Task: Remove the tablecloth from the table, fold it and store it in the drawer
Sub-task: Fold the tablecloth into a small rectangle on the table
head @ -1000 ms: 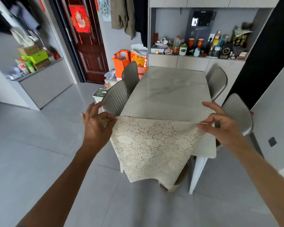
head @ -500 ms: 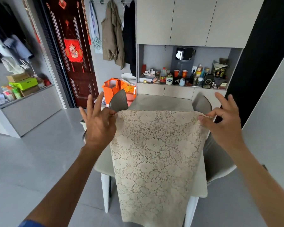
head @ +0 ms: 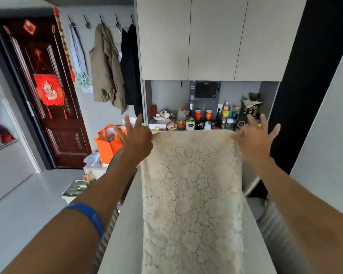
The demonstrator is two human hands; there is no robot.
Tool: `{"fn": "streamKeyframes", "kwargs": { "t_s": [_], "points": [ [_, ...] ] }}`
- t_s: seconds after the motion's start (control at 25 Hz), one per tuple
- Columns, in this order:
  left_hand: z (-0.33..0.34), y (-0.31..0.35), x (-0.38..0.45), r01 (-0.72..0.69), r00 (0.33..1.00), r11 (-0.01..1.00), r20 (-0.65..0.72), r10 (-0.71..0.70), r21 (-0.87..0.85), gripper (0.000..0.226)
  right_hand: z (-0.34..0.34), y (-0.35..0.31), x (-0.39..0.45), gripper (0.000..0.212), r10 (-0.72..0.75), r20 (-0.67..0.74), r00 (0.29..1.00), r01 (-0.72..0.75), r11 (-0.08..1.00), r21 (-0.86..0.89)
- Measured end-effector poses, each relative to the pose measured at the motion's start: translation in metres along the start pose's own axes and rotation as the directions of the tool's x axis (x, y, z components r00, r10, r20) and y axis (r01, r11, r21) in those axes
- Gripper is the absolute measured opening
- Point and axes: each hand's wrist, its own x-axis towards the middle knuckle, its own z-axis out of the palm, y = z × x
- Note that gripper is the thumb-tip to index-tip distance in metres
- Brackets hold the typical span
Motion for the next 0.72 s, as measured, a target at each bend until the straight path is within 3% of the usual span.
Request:
{"fn": "streamKeyframes", "kwargs": {
  "t_s": [0.08, 0.16, 0.24, 0.4, 0.56, 0.72],
  "points": [
    [-0.029, 0.018, 0.081, -0.055, 0.974, 0.987, -0.227, 0.020, -0.148, 0.016, -0.024, -0.012, 0.076, 0.031, 0.150, -0.288, 0.946, -0.125, 0.987, 0.100],
    [-0.069, 0.031, 0.129, -0.111, 0.899, 0.956, -0.437, -0.019, -0.271, 0.011, -0.064, -0.019, 0.125, 0.031, 0.166, -0.520, 0.838, -0.106, 0.984, 0.143],
    [-0.089, 0.038, 0.144, -0.159, 0.857, 0.940, -0.515, -0.021, -0.302, 0.011, -0.092, -0.019, 0.140, 0.035, 0.136, -0.616, 0.776, -0.051, 0.987, 0.155],
    [-0.058, 0.023, 0.097, -0.216, 0.854, 0.926, -0.520, 0.025, -0.311, 0.012, -0.066, 0.002, 0.087, 0.033, 0.016, -0.647, 0.762, 0.144, 0.971, 0.192],
    [0.039, -0.017, -0.052, -0.079, 0.943, 0.961, -0.334, -0.014, -0.265, 0.009, 0.013, 0.036, -0.045, 0.029, -0.177, -0.503, 0.846, 0.328, 0.916, 0.229],
    [0.126, -0.030, -0.218, -0.006, 0.997, 0.965, 0.076, 0.027, -0.263, 0.017, 0.076, 0.074, -0.204, 0.025, -0.329, -0.164, 0.930, 0.363, 0.895, 0.259]
  ]
}}
